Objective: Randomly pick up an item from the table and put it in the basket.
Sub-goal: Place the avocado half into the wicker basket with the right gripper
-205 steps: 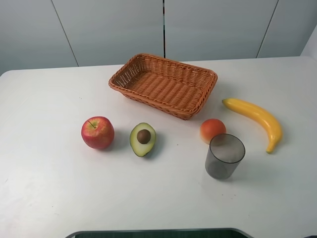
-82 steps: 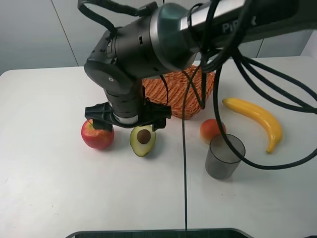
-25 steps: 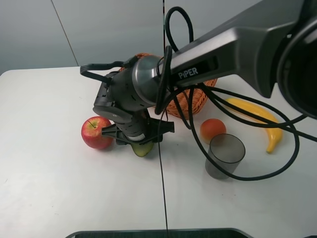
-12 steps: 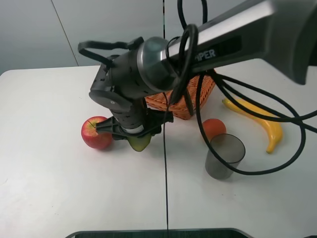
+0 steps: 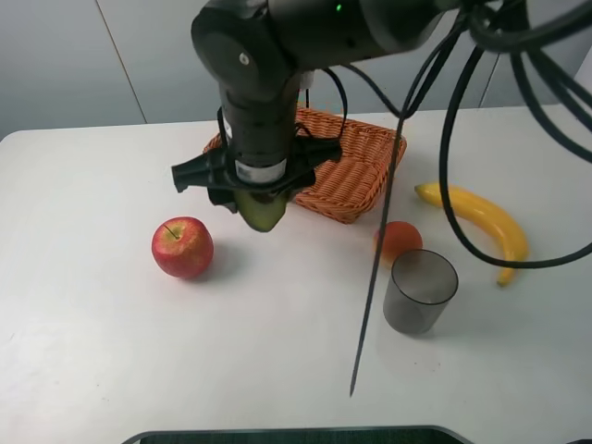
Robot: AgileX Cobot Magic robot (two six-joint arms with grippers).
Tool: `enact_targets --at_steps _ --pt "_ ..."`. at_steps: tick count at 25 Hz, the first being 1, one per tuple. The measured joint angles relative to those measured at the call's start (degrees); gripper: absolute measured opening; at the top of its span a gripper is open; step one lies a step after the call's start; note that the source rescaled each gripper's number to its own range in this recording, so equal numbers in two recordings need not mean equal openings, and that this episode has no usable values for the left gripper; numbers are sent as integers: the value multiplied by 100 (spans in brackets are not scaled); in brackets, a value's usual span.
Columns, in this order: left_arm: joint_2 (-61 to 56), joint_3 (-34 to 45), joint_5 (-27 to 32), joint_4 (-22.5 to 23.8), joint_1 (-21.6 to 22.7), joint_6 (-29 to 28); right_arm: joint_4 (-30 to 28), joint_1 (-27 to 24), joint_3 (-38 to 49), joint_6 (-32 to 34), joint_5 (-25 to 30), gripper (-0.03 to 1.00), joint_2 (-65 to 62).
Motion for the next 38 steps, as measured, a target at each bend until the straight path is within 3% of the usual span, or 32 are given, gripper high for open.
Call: enact_targets --at_steps 7,16,24,36,37,38 --pt "0 0 0 0 0 0 -118 -756 -150 -578 -94 3 -74" --pt "0 0 0 0 0 0 -920 -1538 -163 -718 -787 3 -30" --pt "0 0 0 0 0 0 -1249 -1634 -118 -718 -1192 3 483" --pt "0 0 0 0 0 0 -1249 -1634 -54 -718 -1179 3 894" --pt "0 0 0 0 0 0 -1249 -1634 -54 -718 -1140 7 894" --pt "0 0 0 0 0 0 -1249 -1634 -54 -718 -1116 24 894"
